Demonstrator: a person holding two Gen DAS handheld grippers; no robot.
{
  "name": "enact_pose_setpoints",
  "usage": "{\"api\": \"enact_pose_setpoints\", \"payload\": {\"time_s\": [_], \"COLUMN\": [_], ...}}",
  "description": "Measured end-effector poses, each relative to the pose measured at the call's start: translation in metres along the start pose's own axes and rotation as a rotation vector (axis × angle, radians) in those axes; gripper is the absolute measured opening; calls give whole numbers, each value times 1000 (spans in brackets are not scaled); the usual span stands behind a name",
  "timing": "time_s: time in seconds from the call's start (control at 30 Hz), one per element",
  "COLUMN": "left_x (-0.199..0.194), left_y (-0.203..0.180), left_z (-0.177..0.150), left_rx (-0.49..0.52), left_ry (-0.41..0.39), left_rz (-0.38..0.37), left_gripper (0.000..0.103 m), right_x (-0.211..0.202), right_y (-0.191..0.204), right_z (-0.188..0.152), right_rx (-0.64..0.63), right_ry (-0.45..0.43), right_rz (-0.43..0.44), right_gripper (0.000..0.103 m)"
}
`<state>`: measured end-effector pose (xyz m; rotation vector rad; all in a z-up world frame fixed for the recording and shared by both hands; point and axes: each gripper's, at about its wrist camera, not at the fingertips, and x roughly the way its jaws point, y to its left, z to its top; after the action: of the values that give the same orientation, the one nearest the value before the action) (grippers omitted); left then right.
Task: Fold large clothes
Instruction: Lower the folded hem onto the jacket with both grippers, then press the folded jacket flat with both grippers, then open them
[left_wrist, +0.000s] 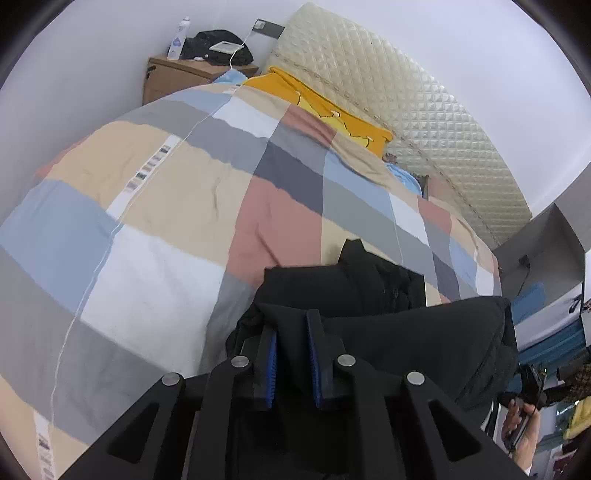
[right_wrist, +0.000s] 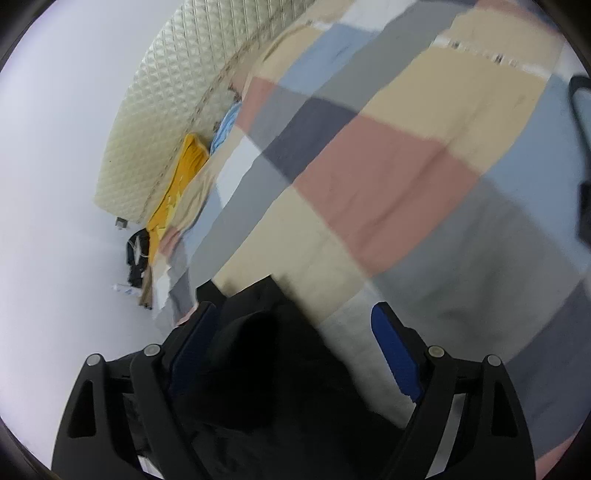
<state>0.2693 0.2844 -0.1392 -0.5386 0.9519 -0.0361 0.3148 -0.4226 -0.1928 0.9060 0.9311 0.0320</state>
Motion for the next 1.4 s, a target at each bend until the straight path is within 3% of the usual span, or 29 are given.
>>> {"api": "enact_pose_setpoints", "payload": {"time_s": [0.07,0.1,0.17,0.2,0.37,0.5,0.7,0.8,0.93,1.07,1.2,1.4], "left_x": [-11,-17,-38,-50,-88,-89,-54,-21,11,46,66,94], "left_y": [4,8,19,24,29,1,-86,-124,-160,-170,-161,-168], "left_z": [-6,-9,-13,-15,-22,-43,-81,-87,-90,-89,-88,-57], "left_rx": [-6,-23,-55,-61,-7,63,278,366,468,465,376,353], "left_ry": [26,33,-4,-41,-133,-177,-216,-142,-164,-160,-176,-181], "left_rz": [-11,-10,-8,-5,68,82,62,67,123,133,99,125], "left_gripper": [23,42,69,70,70,70,70,70,70,70,70,70], "right_x": [-10,-16,-26,-29,-40,-43,-28,-7,27,55,76,102], "right_y": [3,7,18,23,47,89,153,168,167,165,165,177], "right_z": [0,-1,-7,-10,-33,-62,-127,-154,-166,-171,-173,-152], "right_rx": [-33,-60,-133,-162,-274,-424,-683,-794,-836,-871,-893,-884], "right_ry": [-7,-14,-29,-34,-61,-101,-120,-100,-46,-73,-115,-124], "right_rz": [-2,-5,-17,-21,-14,-2,53,15,-27,-71,-87,-91], "right_gripper": [86,86,86,86,86,86,86,86,85,85,85,85]}}
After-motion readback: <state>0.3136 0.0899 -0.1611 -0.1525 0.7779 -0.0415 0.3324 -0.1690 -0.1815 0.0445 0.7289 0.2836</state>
